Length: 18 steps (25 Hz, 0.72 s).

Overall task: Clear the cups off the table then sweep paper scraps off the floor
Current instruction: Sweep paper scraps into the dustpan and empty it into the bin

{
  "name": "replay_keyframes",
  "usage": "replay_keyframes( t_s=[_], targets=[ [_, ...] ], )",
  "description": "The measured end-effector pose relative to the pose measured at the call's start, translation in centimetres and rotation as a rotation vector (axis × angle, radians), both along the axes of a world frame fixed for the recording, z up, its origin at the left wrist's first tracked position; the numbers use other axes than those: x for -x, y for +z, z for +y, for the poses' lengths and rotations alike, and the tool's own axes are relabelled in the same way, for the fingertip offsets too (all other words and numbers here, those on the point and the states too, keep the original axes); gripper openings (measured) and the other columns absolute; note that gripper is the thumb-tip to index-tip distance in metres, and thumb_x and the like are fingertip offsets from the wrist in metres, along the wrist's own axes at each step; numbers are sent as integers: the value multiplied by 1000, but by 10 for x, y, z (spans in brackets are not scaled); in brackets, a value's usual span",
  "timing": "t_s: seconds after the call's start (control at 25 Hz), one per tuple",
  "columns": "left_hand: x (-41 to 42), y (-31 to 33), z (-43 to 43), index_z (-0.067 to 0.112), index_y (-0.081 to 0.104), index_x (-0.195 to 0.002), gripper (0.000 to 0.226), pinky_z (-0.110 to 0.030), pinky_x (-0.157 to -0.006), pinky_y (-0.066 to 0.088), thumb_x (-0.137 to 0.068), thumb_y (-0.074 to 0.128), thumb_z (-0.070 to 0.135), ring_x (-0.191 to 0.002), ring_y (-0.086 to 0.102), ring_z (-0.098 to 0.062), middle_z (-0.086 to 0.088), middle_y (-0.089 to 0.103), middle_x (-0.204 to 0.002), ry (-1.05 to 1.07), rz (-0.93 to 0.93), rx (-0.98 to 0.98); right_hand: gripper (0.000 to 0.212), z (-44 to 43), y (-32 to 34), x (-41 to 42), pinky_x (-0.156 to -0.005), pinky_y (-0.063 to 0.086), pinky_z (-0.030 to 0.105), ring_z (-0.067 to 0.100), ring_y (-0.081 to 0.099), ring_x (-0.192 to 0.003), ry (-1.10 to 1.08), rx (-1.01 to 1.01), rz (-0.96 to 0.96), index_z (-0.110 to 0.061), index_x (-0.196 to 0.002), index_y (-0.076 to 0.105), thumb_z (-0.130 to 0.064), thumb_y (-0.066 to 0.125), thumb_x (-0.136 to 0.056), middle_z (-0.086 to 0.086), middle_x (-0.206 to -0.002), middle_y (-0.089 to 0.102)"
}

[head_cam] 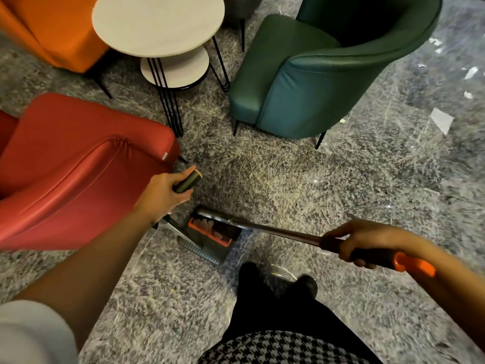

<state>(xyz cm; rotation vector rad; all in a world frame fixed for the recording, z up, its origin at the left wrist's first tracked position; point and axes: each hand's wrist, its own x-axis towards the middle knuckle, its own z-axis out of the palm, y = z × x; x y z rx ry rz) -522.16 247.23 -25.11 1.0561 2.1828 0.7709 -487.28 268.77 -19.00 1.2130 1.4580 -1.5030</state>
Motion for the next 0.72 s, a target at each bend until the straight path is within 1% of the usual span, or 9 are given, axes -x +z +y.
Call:
replay_keyframes(
  t_s=[0.12,0.24,0.36,0.44,0.48,0.52,0.6,0.68,0.72],
  targets=[
    [-10,5,14,32,52,-132,58,-19,-37,40,-83,70,7,-39,42,0,20,60,-55,-80,-27,-13,45,5,9,-22,-34,39,18,14,50,-33,-85,-33,15,-12,-118,57,10,56,-80,5,-45,56],
    [-30,12,51,31,55,-130,53,-19,-41,34,-84,68,6,-41,37,1,23,65,-69,-229,-90,-28,46,10,11,-54,-33,40,19,16,49,-32,-228,-83,6,-9,-122,55,12,54,-80,9,-48,55],
    [-55,18,98,39,48,-131,60,-21,-40,38,-85,68,7,-40,39,0,19,55,-55,-337,-78,-8,44,19,11,-89,-31,39,18,15,48,-31,-389,-136,0,-4,-121,55,14,54,-81,14,-55,52],
    [-80,23,138,42,45,-131,61,-28,-46,46,-85,68,9,-49,47,-2,14,59,-71,-427,-70,11,41,29,10,-119,-29,38,17,15,48,-29,-537,-171,-15,-3,-119,56,14,54,-82,14,-54,52],
    [-94,25,160,40,45,-131,61,-27,-50,47,-85,68,8,-53,49,-1,9,61,-79,-475,-79,10,39,34,9,-137,-29,37,16,15,48,-28,-609,-189,-19,0,-117,57,15,54,-81,14,-53,51],
    [-110,26,183,36,46,-133,60,-20,-49,45,-85,68,6,-52,48,3,8,61,-81,-522,-80,-2,36,40,7,-155,-28,37,16,15,47,-27,-675,-209,-24,4,-116,58,15,54,-81,13,-50,51],
    [-145,28,231,26,48,-135,60,-5,-46,35,-83,69,4,-43,44,13,9,61,-76,-616,-25,-30,35,54,2,-197,-27,36,15,15,46,-25,-810,-249,-44,12,-115,58,15,54,-81,13,-50,50],
    [-179,30,278,25,46,-137,63,-5,-48,35,-82,71,6,-45,43,18,3,64,-79,-718,52,-42,34,70,-6,-239,-27,36,15,15,46,-24,-931,-296,-60,15,-113,58,16,55,-80,14,-50,51],
    [-195,31,299,25,44,-137,64,-8,-53,38,-82,71,7,-51,46,18,-1,66,-86,-771,75,-46,33,78,-10,-259,-27,36,15,15,46,-24,-965,-326,-66,15,-112,59,15,56,-79,14,-49,51]
  ],
)
